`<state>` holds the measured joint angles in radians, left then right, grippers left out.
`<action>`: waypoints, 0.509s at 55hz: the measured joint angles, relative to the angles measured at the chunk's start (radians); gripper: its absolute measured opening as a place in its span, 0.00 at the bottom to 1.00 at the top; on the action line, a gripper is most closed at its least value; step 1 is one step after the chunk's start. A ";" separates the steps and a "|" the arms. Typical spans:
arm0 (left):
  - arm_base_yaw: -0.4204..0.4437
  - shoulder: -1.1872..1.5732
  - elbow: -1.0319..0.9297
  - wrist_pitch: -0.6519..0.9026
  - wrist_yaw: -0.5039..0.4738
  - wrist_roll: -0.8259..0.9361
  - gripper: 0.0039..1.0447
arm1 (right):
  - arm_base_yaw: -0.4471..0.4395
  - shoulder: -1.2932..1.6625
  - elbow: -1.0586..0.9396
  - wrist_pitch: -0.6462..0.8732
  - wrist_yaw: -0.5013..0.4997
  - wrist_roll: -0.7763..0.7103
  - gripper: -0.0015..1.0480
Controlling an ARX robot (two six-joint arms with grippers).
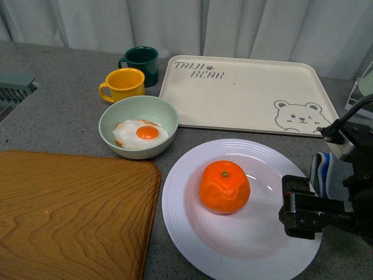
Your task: Place orange and plate with both arms
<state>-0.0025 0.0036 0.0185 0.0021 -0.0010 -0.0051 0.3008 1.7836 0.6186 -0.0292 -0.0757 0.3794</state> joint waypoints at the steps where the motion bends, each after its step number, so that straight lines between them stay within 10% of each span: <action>1: 0.000 0.000 0.000 0.000 0.000 0.000 0.94 | 0.001 0.010 0.005 -0.001 -0.001 0.004 0.91; 17: 0.000 0.000 0.000 0.000 0.000 0.000 0.94 | 0.010 0.119 0.075 -0.012 -0.006 0.063 0.90; 28: 0.000 0.000 0.000 0.000 0.000 0.000 0.94 | 0.008 0.179 0.119 -0.049 -0.008 0.092 0.50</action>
<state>-0.0025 0.0036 0.0185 0.0021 -0.0010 -0.0051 0.3088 1.9629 0.7380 -0.0784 -0.0834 0.4717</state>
